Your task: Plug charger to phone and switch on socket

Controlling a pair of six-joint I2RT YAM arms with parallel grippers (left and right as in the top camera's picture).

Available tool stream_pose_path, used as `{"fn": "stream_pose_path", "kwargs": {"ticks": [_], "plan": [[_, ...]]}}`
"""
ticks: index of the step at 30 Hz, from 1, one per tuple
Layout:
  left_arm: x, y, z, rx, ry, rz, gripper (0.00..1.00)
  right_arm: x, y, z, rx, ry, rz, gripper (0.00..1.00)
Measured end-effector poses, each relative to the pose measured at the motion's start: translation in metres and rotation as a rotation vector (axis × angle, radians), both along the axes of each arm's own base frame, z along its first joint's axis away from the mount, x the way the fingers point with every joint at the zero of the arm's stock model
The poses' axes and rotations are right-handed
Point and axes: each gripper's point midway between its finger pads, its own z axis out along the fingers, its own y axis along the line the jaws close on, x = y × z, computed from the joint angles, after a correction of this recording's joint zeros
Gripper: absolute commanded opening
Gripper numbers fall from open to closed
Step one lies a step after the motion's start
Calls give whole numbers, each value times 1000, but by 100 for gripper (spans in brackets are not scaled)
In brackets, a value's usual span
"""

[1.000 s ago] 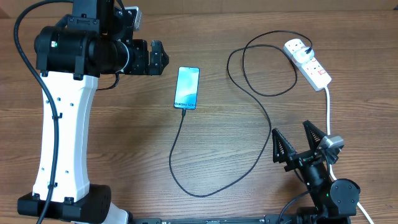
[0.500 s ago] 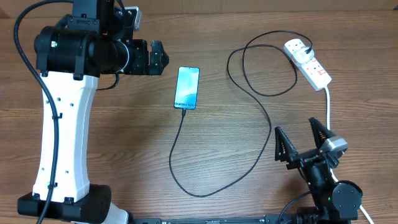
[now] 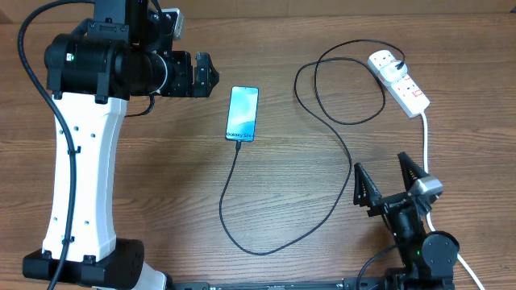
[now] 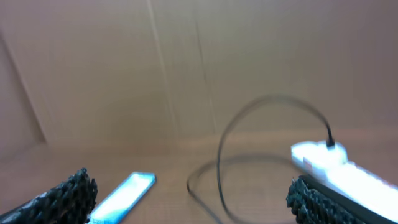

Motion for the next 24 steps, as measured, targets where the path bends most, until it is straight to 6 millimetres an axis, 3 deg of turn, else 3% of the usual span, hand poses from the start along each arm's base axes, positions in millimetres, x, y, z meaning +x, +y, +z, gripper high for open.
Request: {"fn": "stream_pose_path", "kwargs": {"ticks": [2,5,24], "plan": [[0,0,0,0,0,0,100,2,-3,-19,-1,78,-16,100],[0,0,0,0,0,0,100,3,-5,-31,-4,129,-31,100],[0,0,0,0,0,0,100,4,-13,-32,-102,110,-80,100]]}}
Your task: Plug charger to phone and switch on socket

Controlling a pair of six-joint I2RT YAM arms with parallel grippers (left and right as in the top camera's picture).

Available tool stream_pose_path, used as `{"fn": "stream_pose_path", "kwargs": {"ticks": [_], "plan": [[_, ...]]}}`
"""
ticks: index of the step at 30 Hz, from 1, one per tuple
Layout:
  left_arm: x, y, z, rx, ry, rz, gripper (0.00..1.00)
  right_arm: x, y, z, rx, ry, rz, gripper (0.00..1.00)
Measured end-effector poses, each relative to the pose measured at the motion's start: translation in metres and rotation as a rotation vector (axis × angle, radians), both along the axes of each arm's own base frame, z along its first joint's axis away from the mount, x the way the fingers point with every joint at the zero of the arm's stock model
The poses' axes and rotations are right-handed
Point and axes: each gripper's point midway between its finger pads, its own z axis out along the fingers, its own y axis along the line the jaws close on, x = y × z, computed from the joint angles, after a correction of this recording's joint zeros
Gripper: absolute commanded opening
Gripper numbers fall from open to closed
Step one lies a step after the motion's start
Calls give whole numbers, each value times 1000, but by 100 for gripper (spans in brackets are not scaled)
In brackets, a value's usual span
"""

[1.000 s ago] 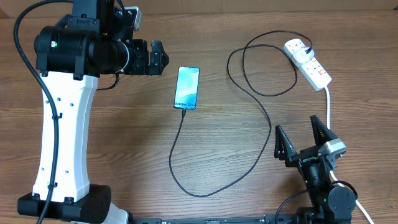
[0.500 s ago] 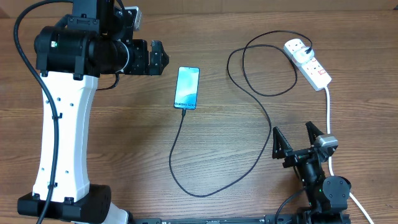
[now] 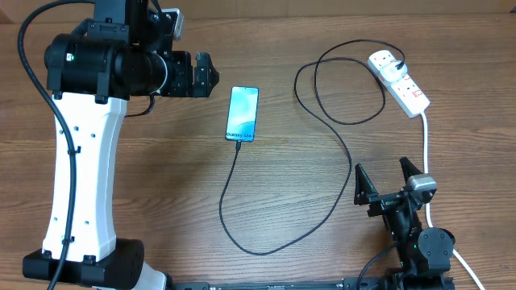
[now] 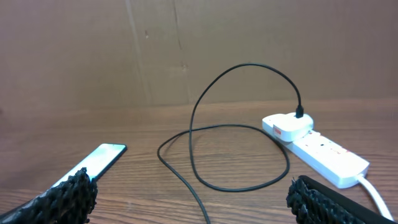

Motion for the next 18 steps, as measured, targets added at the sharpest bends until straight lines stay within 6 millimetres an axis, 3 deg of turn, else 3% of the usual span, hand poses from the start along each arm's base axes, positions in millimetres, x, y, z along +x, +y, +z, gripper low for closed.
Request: {"fn": "stream_pose_path", "kwargs": {"ticks": [18], "plan": [[0,0,0,0,0,0,100,1,-4,-1,-111,-16,-24,100]]}}
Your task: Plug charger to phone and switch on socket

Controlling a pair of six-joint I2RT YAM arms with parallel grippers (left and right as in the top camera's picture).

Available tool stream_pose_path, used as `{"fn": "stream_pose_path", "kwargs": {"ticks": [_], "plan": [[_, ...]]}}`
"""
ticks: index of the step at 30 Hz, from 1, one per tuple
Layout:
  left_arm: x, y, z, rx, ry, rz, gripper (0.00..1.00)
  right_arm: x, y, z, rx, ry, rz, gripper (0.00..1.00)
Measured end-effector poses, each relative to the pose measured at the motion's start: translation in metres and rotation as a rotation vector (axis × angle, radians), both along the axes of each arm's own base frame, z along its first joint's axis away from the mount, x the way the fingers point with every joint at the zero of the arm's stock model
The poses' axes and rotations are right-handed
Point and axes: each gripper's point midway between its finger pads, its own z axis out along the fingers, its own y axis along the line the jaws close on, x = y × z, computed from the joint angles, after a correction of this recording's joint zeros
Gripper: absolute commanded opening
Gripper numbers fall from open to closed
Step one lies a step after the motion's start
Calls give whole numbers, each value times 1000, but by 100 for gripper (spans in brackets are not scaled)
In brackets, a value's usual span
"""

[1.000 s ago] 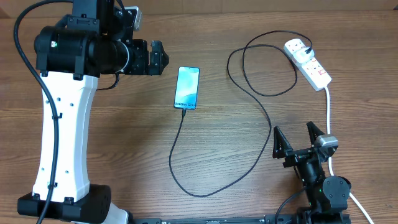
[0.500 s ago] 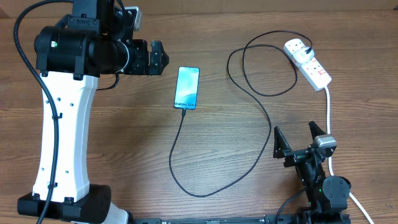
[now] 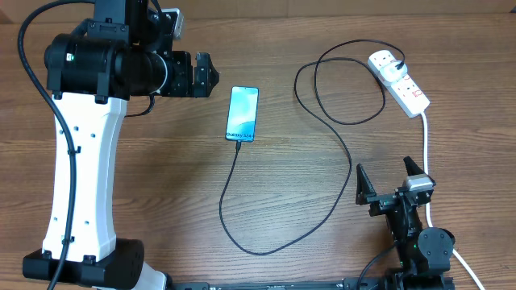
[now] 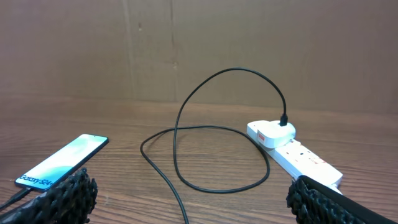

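The phone (image 3: 243,113) lies screen up, lit, at the table's middle, and shows at the left in the right wrist view (image 4: 59,163). The black cable (image 3: 234,193) is plugged into the phone's near end. It loops across the table to the white charger (image 3: 385,60), which sits in the white power strip (image 3: 403,84) at the far right. My right gripper (image 3: 389,179) stands open near the front edge, empty and well short of the power strip (image 4: 308,162). The left gripper (image 3: 207,74) hovers left of the phone, its jaws unclear.
The large white and black left arm (image 3: 81,161) fills the table's left side. The strip's white lead (image 3: 425,145) runs down the right edge past my right gripper. A cardboard wall (image 4: 199,43) stands behind the table.
My right gripper has drawn back slightly toward its base and turned a little to the right. The phone and strip sit further left in its wrist view. The left arm has not moved.
The right wrist view was blurred and tilted up at the wall, with the gripper open near the front right. It then levelled onto the phone, cable and strip, and is now slightly further back. The cable stayed in the phone, and the left arm kept still.
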Motion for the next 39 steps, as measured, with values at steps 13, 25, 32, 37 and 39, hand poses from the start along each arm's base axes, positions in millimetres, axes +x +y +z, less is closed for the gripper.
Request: {"fn": "stream_pose_path", "kwargs": {"ticks": [13,25,32,37,39], "plan": [[0,0,0,0,0,0,100,0,-1,0,-8,-1,-4,100],[0,0,0,0,0,0,100,1,-5,-2,8,9,-30,100],[0,0,0,0,0,0,100,1,-6,-2,6,9,-36,100],[0,0,0,0,0,0,100,1,-6,-2,6,8,-36,100],[0,0,0,0,0,0,100,1,-6,-2,6,9,-36,100]]}}
